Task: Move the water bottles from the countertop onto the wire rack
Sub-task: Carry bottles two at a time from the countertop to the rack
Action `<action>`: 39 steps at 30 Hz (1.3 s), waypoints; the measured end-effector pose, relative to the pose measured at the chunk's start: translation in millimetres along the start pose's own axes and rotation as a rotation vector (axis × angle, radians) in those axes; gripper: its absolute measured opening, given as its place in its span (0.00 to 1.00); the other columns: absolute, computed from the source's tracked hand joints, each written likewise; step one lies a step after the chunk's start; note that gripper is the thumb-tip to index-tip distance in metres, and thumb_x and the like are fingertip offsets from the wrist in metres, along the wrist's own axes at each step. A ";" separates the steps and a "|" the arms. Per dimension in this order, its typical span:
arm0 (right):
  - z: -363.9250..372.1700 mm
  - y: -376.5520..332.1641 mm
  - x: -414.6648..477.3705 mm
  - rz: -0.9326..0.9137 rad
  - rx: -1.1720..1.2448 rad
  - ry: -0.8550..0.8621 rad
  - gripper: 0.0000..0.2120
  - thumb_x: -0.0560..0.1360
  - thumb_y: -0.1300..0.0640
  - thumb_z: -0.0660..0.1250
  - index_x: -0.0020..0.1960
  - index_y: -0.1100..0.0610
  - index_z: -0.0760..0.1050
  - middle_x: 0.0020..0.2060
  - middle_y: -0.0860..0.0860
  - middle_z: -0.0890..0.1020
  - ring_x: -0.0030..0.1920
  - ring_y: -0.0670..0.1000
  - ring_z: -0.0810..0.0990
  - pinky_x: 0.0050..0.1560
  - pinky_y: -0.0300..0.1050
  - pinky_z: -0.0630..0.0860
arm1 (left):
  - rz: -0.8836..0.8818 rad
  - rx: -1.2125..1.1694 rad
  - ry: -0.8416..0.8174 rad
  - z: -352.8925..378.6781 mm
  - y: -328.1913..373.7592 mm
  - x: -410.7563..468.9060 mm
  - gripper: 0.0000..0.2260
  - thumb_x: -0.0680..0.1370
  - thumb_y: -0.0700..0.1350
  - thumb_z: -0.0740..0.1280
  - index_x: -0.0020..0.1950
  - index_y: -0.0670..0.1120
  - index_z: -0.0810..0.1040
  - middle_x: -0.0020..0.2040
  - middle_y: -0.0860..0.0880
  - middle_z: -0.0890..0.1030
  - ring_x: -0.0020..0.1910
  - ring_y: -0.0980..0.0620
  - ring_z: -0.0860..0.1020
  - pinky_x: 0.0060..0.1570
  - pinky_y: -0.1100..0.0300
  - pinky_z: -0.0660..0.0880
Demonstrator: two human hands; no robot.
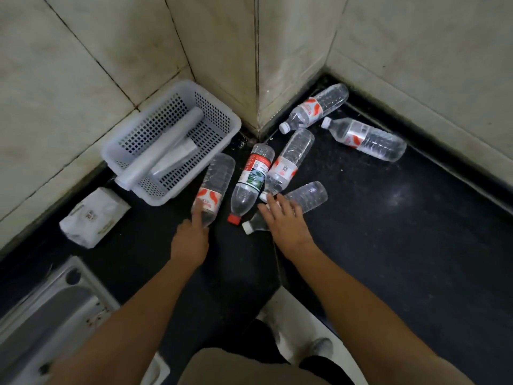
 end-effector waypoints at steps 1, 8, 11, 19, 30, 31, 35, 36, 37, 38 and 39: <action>-1.7 -0.3 -0.2 0.004 0.001 0.019 0.32 0.82 0.56 0.61 0.81 0.54 0.51 0.82 0.58 0.53 0.81 0.62 0.53 0.77 0.62 0.55 | 0.040 0.037 0.027 -2.6 9.5 -6.7 0.37 0.80 0.46 0.64 0.82 0.52 0.45 0.57 0.36 0.77 0.53 0.39 0.77 0.48 0.45 0.76; -14.9 26.6 -37.9 -0.012 0.102 0.160 0.40 0.73 0.56 0.74 0.80 0.54 0.59 0.74 0.54 0.70 0.72 0.60 0.69 0.70 0.61 0.66 | 0.363 0.112 0.347 -67.4 71.7 -46.7 0.23 0.75 0.43 0.72 0.68 0.38 0.74 0.42 0.38 0.80 0.37 0.39 0.78 0.34 0.49 0.74; -38.7 61.1 -66.0 0.079 0.455 0.283 0.32 0.79 0.51 0.70 0.79 0.54 0.61 0.73 0.54 0.70 0.70 0.59 0.69 0.71 0.59 0.68 | 0.324 -0.168 0.401 -105.4 93.5 -54.4 0.12 0.78 0.41 0.70 0.59 0.37 0.77 0.47 0.39 0.81 0.44 0.40 0.79 0.40 0.51 0.72; -102.0 159.3 -168.9 0.233 1.054 0.492 0.22 0.79 0.44 0.68 0.71 0.49 0.68 0.58 0.50 0.73 0.58 0.51 0.77 0.61 0.51 0.74 | 0.266 -0.603 0.408 -151.7 160.7 -98.1 0.13 0.80 0.53 0.67 0.54 0.44 0.79 0.52 0.45 0.79 0.53 0.48 0.77 0.55 0.49 0.74; -119.3 256.7 -309.9 0.254 1.306 0.705 0.32 0.79 0.41 0.66 0.80 0.46 0.61 0.65 0.46 0.81 0.64 0.45 0.80 0.68 0.51 0.76 | 0.585 -0.961 0.153 -128.6 381.6 -222.7 0.03 0.79 0.46 0.71 0.49 0.51 0.85 0.44 0.50 0.86 0.43 0.56 0.82 0.48 0.55 0.80; -121.3 262.5 -325.4 0.244 1.299 0.722 0.32 0.79 0.39 0.66 0.80 0.44 0.61 0.65 0.45 0.81 0.64 0.45 0.80 0.67 0.52 0.76 | 0.622 -0.951 0.119 -122.3 402.9 -233.9 0.03 0.79 0.46 0.71 0.47 0.50 0.85 0.43 0.49 0.86 0.42 0.55 0.81 0.47 0.53 0.79; -117.1 294.6 -389.3 0.288 1.268 0.788 0.22 0.80 0.38 0.64 0.73 0.31 0.65 0.60 0.39 0.83 0.60 0.41 0.81 0.64 0.52 0.78 | 0.750 -0.957 -0.027 -97.7 478.7 -272.6 0.03 0.78 0.48 0.73 0.47 0.51 0.86 0.45 0.49 0.88 0.46 0.54 0.84 0.49 0.51 0.82; -115.7 303.1 -407.0 0.324 1.264 0.807 0.20 0.80 0.38 0.63 0.70 0.27 0.65 0.59 0.37 0.83 0.60 0.40 0.81 0.64 0.52 0.78 | 0.766 -0.979 -0.071 -92.1 495.2 -281.6 0.02 0.77 0.47 0.73 0.48 0.53 0.86 0.45 0.51 0.88 0.46 0.55 0.84 0.49 0.54 0.81; -113.6 310.4 -424.1 0.365 1.251 0.822 0.19 0.80 0.38 0.63 0.68 0.24 0.64 0.59 0.36 0.83 0.60 0.40 0.81 0.64 0.53 0.78 | 0.784 -0.998 -0.118 -86.3 511.4 -290.2 0.03 0.77 0.46 0.73 0.49 0.54 0.85 0.45 0.54 0.88 0.47 0.57 0.85 0.49 0.56 0.81; -110.9 316.8 -438.9 0.402 1.242 0.838 0.20 0.80 0.37 0.63 0.69 0.23 0.63 0.59 0.36 0.83 0.60 0.40 0.81 0.64 0.53 0.78 | 0.798 -1.008 -0.167 -79.9 526.5 -297.8 0.05 0.77 0.46 0.73 0.50 0.55 0.84 0.45 0.56 0.88 0.48 0.58 0.85 0.49 0.58 0.81; -108.5 321.8 -452.9 0.441 1.234 0.860 0.20 0.80 0.36 0.62 0.70 0.25 0.63 0.60 0.36 0.83 0.61 0.40 0.81 0.65 0.53 0.77 | 0.807 -1.015 -0.216 -72.9 539.6 -304.9 0.05 0.76 0.47 0.74 0.51 0.55 0.84 0.45 0.57 0.87 0.48 0.58 0.85 0.50 0.58 0.81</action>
Point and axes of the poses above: each hand's wrist, its own x-axis towards the middle knuckle, its own z-axis out of the palm, y = z × x, the point moved 8 cm from there along x, towards the middle knuckle
